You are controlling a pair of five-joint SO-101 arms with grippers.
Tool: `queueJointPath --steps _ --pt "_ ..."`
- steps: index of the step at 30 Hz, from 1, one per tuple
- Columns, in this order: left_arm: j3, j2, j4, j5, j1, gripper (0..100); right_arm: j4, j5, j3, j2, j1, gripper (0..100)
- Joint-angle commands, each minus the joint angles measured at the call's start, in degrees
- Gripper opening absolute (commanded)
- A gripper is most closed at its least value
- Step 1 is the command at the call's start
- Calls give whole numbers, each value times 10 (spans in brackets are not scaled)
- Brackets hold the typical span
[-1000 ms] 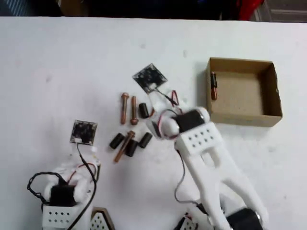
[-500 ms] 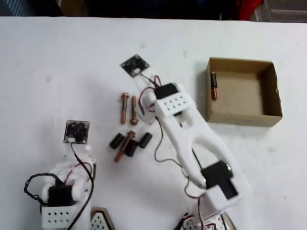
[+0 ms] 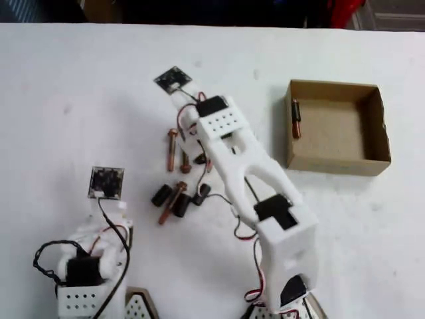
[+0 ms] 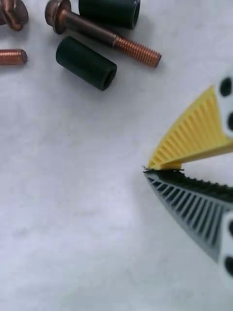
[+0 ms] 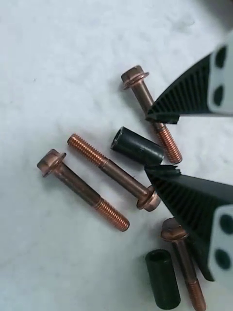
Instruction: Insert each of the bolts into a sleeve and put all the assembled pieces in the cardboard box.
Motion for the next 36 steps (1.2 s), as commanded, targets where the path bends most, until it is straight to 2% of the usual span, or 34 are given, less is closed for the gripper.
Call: queueJointPath --steps 1,14,22,27,36 --pt "-2 -7 -21 -4 -4 24 35 1 -76 27 -4 123" --pt "-2 -7 -21 -4 -4 24 65 1 -206 158 -3 123" --pt "-2 -7 -21 -4 -4 24 66 0 -207 196 0 123" --pt "-2 -7 -21 -4 -4 24 66 -63 -209 218 0 123" --pt "-2 -7 -21 -4 -4 24 66 -65 -209 220 7 112"
